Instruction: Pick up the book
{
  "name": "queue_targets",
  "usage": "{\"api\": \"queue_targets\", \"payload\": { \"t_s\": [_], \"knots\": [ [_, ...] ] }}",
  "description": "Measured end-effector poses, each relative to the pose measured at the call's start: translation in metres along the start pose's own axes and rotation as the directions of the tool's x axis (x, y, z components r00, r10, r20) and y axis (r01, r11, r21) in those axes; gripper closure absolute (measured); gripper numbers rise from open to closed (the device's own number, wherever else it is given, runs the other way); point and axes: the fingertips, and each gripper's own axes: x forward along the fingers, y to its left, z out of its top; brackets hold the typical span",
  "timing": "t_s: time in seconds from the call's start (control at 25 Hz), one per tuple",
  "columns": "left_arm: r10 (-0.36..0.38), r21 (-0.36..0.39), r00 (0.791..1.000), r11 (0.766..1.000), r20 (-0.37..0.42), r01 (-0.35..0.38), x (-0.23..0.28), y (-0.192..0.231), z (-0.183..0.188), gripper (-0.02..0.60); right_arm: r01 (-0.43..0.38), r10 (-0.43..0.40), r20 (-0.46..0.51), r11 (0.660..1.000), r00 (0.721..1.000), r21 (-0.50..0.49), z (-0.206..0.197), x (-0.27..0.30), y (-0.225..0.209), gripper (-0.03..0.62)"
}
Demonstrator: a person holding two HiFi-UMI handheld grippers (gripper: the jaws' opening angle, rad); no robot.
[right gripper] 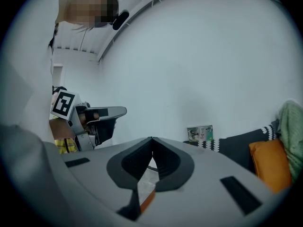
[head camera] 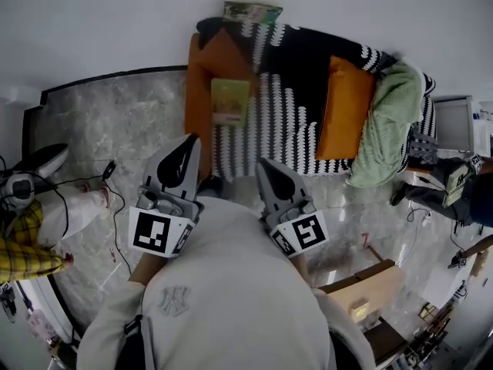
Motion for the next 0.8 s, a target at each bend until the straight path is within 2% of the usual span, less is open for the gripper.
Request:
{"api": "queue_targets", "payload": {
  "t_s": [0.36,0.8],
  "knots": [
    [-0.017,-0.022,1.0,1.0,-0.024,0.016,0.03,0.04,-0.001,0.58,0.038,-0.037,-0.021,0.999,0.999,0.025,0.006,0.041,-0.012,0.577],
    [0.005,-0.048,0.999,0.999,-0.054,-0.008,0.034,0.04,-0.012,0.58,0.047,-0.044,-0.059,0.998,0.997,0.041,0.002,0.039,-0.02,0.577]
  ]
}}
